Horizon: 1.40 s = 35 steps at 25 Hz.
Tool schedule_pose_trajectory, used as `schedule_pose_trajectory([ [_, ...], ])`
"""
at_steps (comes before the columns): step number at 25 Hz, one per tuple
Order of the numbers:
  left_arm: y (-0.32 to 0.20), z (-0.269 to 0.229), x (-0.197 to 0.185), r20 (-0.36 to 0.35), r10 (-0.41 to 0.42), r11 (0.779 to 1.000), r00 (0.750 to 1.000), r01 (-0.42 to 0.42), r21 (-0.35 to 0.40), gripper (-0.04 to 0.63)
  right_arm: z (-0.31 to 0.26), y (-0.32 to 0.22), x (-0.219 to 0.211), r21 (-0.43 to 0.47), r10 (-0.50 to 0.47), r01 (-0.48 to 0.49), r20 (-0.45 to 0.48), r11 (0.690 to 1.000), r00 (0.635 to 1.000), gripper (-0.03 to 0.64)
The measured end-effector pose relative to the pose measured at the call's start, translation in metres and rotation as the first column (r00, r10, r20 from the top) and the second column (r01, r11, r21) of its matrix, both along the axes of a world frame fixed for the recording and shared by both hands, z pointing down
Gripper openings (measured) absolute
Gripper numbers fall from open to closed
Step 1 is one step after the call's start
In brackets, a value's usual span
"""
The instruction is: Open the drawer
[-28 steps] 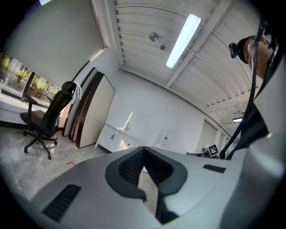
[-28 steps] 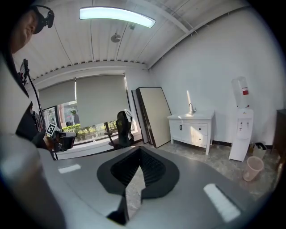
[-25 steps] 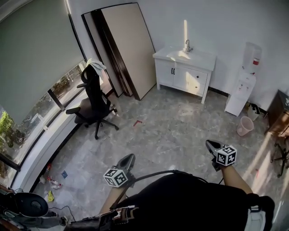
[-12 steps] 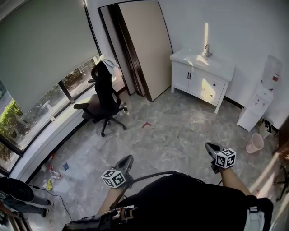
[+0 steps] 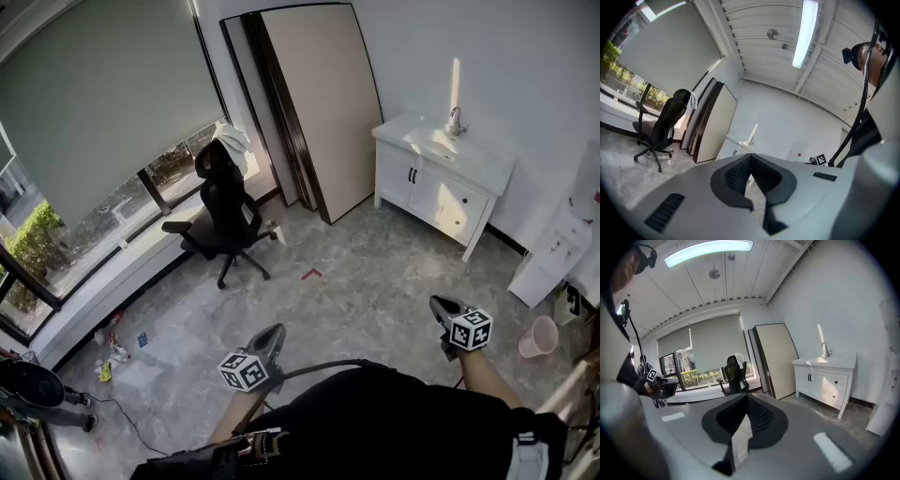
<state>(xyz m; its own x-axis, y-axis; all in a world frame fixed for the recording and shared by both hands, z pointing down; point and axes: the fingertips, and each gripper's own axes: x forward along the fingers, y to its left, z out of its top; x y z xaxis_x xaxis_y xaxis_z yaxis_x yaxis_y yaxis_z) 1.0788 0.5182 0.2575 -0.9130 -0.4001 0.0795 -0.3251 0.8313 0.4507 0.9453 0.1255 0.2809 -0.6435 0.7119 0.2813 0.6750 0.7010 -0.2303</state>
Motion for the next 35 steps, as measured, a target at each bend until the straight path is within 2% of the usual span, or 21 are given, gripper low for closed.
schedule_pose_trajectory([
  [4,-0.028,0.001,-0.03,-0.017,0.006,1.0,1.0,-0.006,-0.019,0.0,0.014,-0.016,-0.035,-0.012,-0.009,0.008,-0.029,1.0,1.0,0.002],
  [9,-0.036,0.007,-0.057,-0.049,0.03,0.998,0.998,-0.032,-0.048,0.0,0.03,-0.019,-0.053,-0.019,-0.01,0.009,-0.059,1.0,0.998,0.002],
  [12,-0.037,0.017,-0.083,-0.062,0.044,0.999,0.997,-0.046,-0.028,0.0,0.04,-0.027,-0.068,-0.01,0.024,-0.024,-0.081,1.0,0.996,0.002],
  [16,-0.032,0.028,-0.125,-0.057,0.103,0.995,0.993,-0.103,-0.005,0.0,0.046,-0.022,-0.09,0.013,0.067,-0.066,-0.092,0.998,0.994,0.002],
  [22,0.011,0.022,-0.213,-0.015,0.182,0.983,0.983,-0.182,0.017,0.0,0.014,0.007,-0.153,0.042,0.153,-0.151,-0.026,0.988,0.988,0.002],
  [28,0.075,-0.008,-0.293,0.021,0.233,0.972,0.972,-0.233,-0.016,0.0,-0.022,0.059,-0.219,0.026,0.214,-0.215,0.023,0.976,0.976,0.002],
  [35,0.155,-0.004,-0.353,0.019,0.211,0.978,0.977,-0.211,-0.004,0.0,-0.021,0.142,-0.282,0.043,0.173,-0.174,0.017,0.984,0.985,0.002],
])
